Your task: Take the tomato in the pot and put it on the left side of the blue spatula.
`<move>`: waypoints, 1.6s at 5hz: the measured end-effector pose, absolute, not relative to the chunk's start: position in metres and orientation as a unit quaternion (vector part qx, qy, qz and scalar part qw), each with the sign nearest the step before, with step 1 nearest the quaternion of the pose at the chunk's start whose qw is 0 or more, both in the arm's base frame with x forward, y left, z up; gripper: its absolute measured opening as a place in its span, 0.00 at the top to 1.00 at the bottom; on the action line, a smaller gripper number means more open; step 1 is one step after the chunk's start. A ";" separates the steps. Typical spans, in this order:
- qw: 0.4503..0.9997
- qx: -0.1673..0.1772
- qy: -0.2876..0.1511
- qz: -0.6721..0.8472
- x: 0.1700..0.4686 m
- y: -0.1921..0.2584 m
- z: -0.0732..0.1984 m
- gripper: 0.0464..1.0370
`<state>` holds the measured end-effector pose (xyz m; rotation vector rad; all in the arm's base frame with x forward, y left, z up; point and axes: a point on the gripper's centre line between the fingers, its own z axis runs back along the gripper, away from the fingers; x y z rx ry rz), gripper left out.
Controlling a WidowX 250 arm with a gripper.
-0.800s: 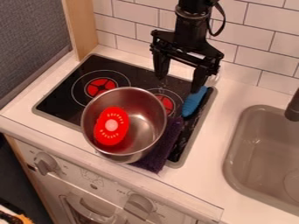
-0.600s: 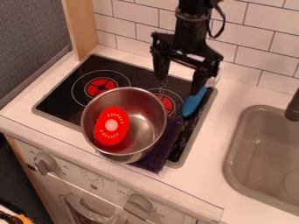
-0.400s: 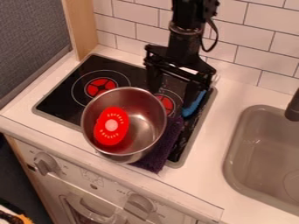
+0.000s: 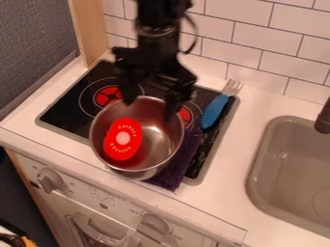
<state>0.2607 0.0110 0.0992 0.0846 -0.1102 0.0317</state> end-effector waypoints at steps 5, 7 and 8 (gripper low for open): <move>0.999 0.037 0.000 0.025 0.277 0.028 0.016 0.38; 0.998 0.002 -0.046 0.033 0.286 0.012 0.086 0.89; 0.996 0.001 -0.060 0.065 0.305 0.024 0.112 0.99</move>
